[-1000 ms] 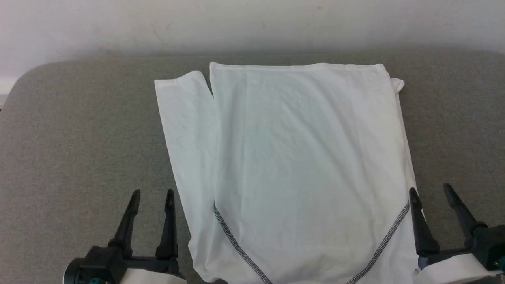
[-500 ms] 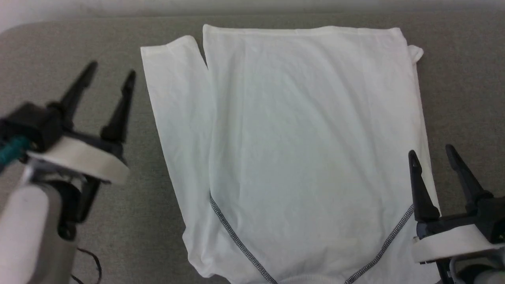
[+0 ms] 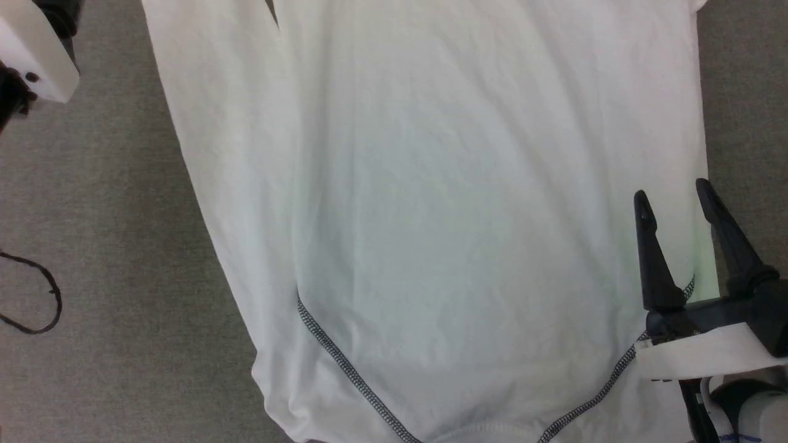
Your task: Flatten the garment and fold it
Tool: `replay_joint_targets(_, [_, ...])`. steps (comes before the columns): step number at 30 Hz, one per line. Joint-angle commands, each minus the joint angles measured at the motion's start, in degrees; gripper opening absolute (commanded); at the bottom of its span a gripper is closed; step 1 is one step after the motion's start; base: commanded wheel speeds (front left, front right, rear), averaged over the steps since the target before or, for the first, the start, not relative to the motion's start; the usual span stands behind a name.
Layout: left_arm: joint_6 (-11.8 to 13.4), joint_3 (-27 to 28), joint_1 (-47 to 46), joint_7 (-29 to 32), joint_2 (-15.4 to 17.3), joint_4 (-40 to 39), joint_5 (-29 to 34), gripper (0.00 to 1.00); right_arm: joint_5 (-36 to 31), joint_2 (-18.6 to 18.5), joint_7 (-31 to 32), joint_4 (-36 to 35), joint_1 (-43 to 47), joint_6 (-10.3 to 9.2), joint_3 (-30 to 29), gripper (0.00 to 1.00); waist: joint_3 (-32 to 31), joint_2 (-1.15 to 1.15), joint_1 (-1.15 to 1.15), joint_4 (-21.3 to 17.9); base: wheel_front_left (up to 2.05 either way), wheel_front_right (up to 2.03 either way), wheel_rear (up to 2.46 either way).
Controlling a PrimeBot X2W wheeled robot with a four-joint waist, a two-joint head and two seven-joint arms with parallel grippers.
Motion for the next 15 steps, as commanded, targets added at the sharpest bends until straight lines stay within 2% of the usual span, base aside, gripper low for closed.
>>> replay_joint_targets(1, [-0.27,-1.08,-1.39,1.73,0.37,1.78,-0.44,1.0,-0.29,0.05,0.06,-0.51,-1.0,-0.06,-0.11,1.0,5.15,0.0,-0.02,-2.19,0.0,0.0,0.0])
replay_joint_targets(8, [-0.08,-3.0,-4.4,7.63,1.07,7.33,-2.44,1.0,-0.34,0.05,0.38,-1.8,-1.85,-0.06,0.22,1.0,7.76,0.0,-0.02,-3.4,0.0,0.0,0.0])
replay_joint_targets(15, [1.51,-2.81,-5.18,8.96,2.52,11.81,-1.7,1.0,-0.41,0.05,0.47,-2.25,-2.07,-0.06,0.11,1.0,9.32,0.0,-0.02,-4.03,0.0,0.0,0.0])
